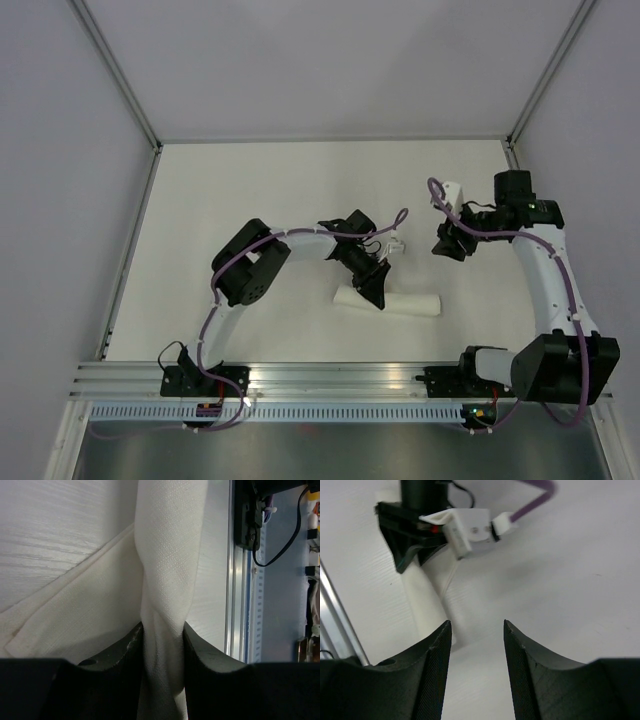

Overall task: Fold the napkin, place the utensils inside, and roll it up
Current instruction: Roll the napkin at the center of the board.

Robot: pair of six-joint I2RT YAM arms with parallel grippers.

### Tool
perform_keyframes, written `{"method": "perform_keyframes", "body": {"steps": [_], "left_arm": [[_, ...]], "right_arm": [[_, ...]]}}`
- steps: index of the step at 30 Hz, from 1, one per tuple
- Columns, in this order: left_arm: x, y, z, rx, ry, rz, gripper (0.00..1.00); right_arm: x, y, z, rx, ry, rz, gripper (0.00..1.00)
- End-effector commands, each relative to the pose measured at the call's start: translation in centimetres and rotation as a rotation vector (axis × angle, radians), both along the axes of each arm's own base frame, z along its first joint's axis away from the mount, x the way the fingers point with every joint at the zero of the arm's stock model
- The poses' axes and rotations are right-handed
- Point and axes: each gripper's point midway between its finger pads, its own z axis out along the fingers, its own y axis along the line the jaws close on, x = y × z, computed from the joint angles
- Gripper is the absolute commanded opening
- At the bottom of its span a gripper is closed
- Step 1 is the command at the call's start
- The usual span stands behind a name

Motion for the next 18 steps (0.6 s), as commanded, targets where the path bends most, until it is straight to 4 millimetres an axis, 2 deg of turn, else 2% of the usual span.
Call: {"method": "perform_keyframes", "body": {"steps": [1, 2, 3, 5, 6, 8, 9, 12, 18], "left_arm": [[-0.2, 0.3, 0.0, 0.029, 0.102, 0.014, 0.4], [-0.1, 0.3, 0.1, 0.031, 0.102, 0.017, 0.41], [0.0, 0.4, 0.0, 0.04, 0.105, 0.022, 0.41], [0.1, 0.5, -0.4, 0.053, 0.109, 0.027, 0.41], [0.1, 0.6, -0.5, 0.063, 0.111, 0.031, 0.41], [0.1, 0.6, -0.8, 0.073, 0.119, 0.034, 0.42], [0.2, 0.6, -0.8, 0.077, 0.116, 0.038, 0.43], [0.1, 0.7, -1.2, 0.088, 0.124, 0.042, 0.46], [0.3, 0.8, -1.4, 0.101, 0.103, 0.051, 0.49]], "right_arm": [[-4.1, 1.7, -2.1, -0.083, 0.004, 0.189, 0.52], [-4.4, 2.1, -2.6, -0.086, 0.027, 0.17, 0.52], [-4.6, 3.6, -2.9, -0.108, -0.005, 0.228, 0.52], [-5.7, 4.1, -4.6, -0.156, 0.007, 0.254, 0.53], [-6.2, 5.1, -5.6, -0.166, 0.012, 0.286, 0.53], [-6.4, 5.3, -6.9, -0.219, 0.014, 0.298, 0.53], [-6.5, 6.2, -7.4, -0.229, 0.006, 0.322, 0.53], [-7.6, 6.9, -10.3, -0.287, 0.049, 0.36, 0.52], [-7.7, 8.3, -13.3, -0.372, 0.02, 0.389, 0.52]]}}
